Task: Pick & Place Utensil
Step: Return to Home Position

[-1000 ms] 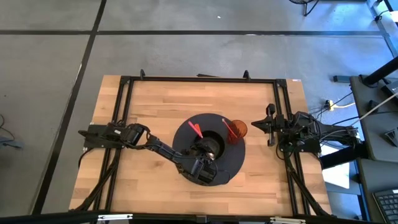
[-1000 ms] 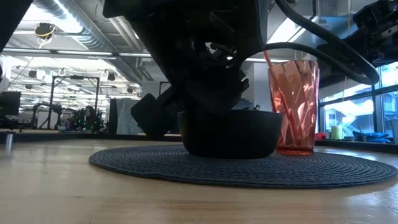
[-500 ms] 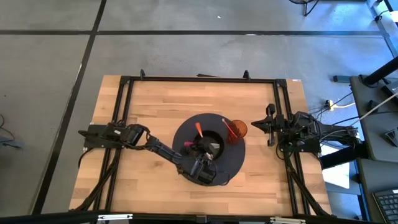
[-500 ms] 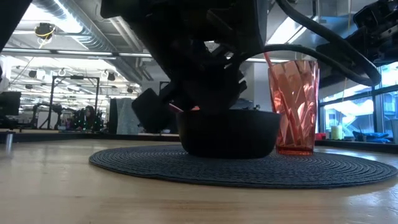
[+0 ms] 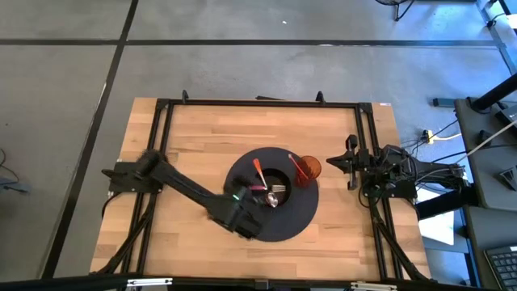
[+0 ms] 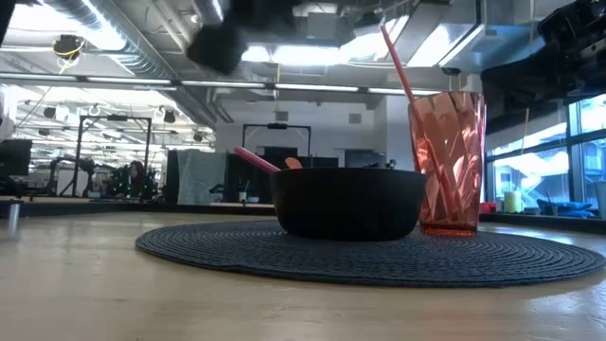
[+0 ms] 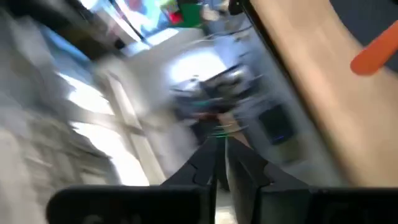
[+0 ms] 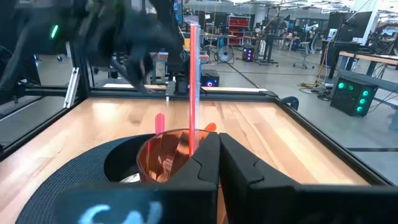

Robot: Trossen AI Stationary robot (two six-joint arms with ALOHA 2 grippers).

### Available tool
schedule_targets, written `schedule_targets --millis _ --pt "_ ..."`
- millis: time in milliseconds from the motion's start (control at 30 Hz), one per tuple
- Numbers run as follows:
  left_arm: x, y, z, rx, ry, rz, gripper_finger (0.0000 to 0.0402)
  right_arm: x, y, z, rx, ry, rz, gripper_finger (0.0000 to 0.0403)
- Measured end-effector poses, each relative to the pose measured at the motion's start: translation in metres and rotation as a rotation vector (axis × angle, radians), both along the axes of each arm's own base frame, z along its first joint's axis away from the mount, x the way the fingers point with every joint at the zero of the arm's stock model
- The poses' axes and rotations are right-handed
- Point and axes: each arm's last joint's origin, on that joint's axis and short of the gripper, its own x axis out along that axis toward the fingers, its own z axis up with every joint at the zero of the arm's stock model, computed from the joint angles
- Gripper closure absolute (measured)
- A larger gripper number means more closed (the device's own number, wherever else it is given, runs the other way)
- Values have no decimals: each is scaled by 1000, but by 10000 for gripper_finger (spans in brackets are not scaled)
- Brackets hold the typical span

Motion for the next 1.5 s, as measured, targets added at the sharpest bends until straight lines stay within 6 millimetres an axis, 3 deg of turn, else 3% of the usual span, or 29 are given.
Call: schedule_targets --millis 133,267,467,600,667,800,1000,1200,1333,1500 --pt "-47 25 61 -394 -306 156 398 0 0 0 -7 0 -1 398" --pt "-102 51 95 -618 -477 183 399 0 0 1 -28 -6 -1 398" --pt "-183 75 97 -911 -711 30 400 0 0 1 -38 -6 -1 398" --pt "-214 85 84 -1300 -823 -260 400 0 1 5 -65 -47 38 398" --pt "-221 93 76 -1338 -913 -392 400 0 3 12 -82 -119 84 399" --pt "-225 111 56 -1284 -1060 -473 401 -1 3 18 -97 -184 106 400" --pt "-231 119 38 -1475 -949 -689 400 -1 3 12 -98 -125 109 401" --pt "-256 123 36 -1411 -971 -937 400 0 3 11 -95 -110 112 400" --pt "-252 130 18 -1410 -1021 -880 400 0 3 10 -95 -104 117 400" --pt "-247 142 -10 -1478 -960 -823 401 0 5 10 -86 -105 166 400"
